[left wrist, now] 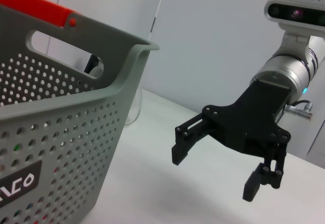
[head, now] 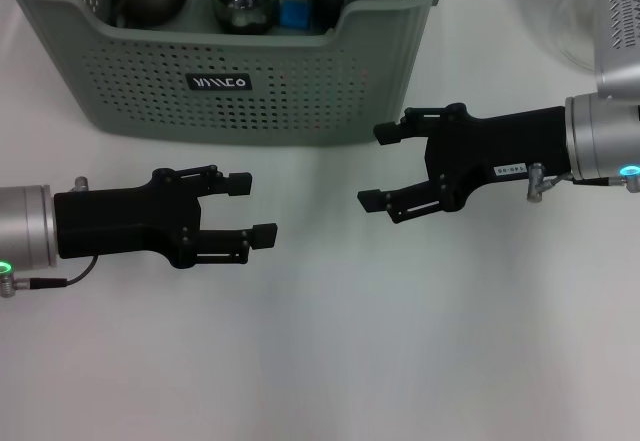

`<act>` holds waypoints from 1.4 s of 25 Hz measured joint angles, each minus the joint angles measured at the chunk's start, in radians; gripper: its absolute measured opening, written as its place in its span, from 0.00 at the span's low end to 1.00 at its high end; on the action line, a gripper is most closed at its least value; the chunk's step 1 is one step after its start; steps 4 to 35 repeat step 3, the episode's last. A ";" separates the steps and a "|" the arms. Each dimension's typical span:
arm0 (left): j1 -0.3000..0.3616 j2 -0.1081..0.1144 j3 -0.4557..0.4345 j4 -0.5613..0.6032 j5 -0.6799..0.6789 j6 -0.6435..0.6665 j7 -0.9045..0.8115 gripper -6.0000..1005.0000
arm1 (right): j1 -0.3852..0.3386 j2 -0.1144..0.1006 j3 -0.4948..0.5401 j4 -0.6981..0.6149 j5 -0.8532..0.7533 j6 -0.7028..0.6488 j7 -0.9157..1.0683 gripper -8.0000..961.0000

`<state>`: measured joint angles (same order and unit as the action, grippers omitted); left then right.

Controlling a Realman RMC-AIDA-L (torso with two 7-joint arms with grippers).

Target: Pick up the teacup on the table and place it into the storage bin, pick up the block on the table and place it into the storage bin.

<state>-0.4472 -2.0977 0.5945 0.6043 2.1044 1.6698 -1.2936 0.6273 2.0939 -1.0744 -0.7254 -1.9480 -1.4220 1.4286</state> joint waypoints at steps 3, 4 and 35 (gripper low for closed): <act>0.000 0.000 0.000 0.000 0.000 0.000 -0.001 0.83 | 0.000 0.000 0.009 0.000 0.000 0.000 0.000 0.98; 0.000 0.000 0.000 0.000 0.000 0.000 -0.001 0.83 | 0.000 0.000 0.009 0.000 0.000 0.000 0.000 0.98; 0.000 0.000 0.000 0.000 0.000 0.000 -0.001 0.83 | 0.000 0.000 0.009 0.000 0.000 0.000 0.000 0.98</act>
